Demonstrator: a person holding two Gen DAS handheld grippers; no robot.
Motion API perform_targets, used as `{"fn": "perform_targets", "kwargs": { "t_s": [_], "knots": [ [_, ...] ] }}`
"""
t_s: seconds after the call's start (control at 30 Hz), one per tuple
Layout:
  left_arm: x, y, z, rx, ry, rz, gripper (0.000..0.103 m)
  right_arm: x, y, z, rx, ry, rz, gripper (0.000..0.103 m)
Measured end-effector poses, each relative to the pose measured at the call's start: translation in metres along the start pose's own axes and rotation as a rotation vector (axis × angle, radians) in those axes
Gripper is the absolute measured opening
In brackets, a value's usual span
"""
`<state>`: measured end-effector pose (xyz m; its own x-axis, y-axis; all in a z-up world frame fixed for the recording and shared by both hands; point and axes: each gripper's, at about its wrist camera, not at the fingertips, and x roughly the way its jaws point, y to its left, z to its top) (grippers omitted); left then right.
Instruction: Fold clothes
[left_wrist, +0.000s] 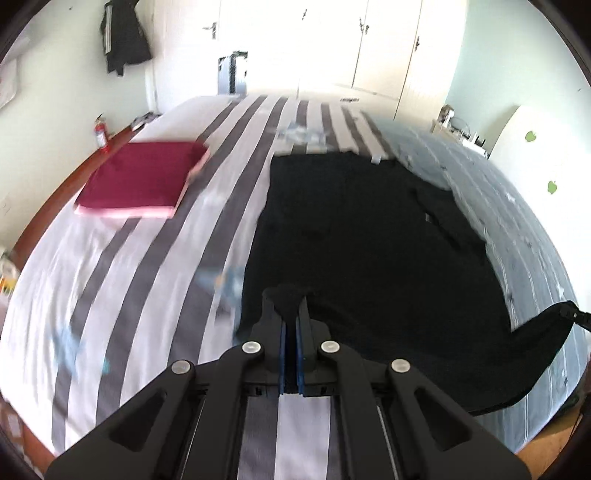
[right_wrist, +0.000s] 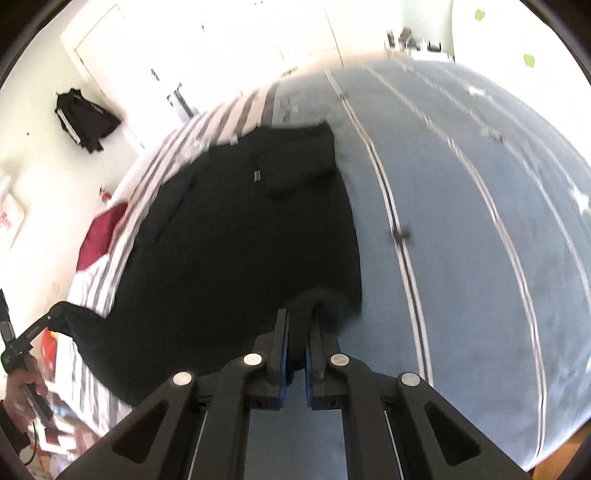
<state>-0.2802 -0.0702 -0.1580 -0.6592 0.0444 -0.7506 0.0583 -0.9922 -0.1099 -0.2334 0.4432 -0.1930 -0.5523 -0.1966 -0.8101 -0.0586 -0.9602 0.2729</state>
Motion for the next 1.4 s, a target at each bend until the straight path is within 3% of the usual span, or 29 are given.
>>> {"fn": "perform_targets", "kwargs": {
  "t_s": [0.1,0.23,0.33,0.5,0.73,0.8,0.9,0.93,0.97,1.0,1.1,1.23,1.4],
  "knots": [
    [0.037,-0.009,0.041,0.033,-0.008,0.005,0.003,0.020,0.007,0.050,0.022,-0.016,-0.002,0.006],
    [0.121,0.002,0.093,0.023,0.052,-0.005,0.003,0.072,0.012,0.120,0.048,-0.014,-0.024,0.006],
    [0.162,0.006,0.095,0.040,0.095,-0.002,0.003,0.124,0.014,0.160,0.050,0.013,-0.049,0.006],
    [0.220,-0.002,0.116,0.083,0.134,0.025,0.003,0.197,0.006,0.196,0.047,0.056,-0.087,0.006],
    [0.262,0.005,0.120,-0.006,0.244,0.024,0.005,0.246,-0.009,0.205,0.035,0.150,-0.086,0.007],
    [0.262,0.013,0.122,-0.067,0.244,0.007,0.011,0.253,-0.015,0.208,0.062,0.178,-0.063,0.019],
    [0.245,0.024,0.130,-0.124,0.147,0.014,0.036,0.242,-0.019,0.214,0.064,0.126,-0.027,0.027],
    [0.237,0.027,0.131,-0.141,0.111,0.016,0.056,0.235,-0.020,0.214,0.066,0.092,-0.022,0.032],
    [0.228,0.031,0.132,-0.159,0.075,0.017,0.067,0.226,-0.021,0.215,0.069,0.052,-0.021,0.046],
    [0.218,0.035,0.132,-0.177,0.040,0.019,0.067,0.217,-0.021,0.215,0.071,0.011,-0.020,0.054],
    [0.209,0.031,0.122,-0.120,0.024,0.051,0.067,0.202,-0.016,0.202,0.038,-0.029,-0.041,0.055],
    [0.212,0.011,0.094,0.030,0.088,0.096,0.067,0.205,0.001,0.167,-0.073,0.009,-0.122,0.055],
    [0.237,-0.007,0.088,0.111,0.134,0.083,0.062,0.231,0.005,0.143,-0.126,0.067,-0.166,0.055]
  ]
}}
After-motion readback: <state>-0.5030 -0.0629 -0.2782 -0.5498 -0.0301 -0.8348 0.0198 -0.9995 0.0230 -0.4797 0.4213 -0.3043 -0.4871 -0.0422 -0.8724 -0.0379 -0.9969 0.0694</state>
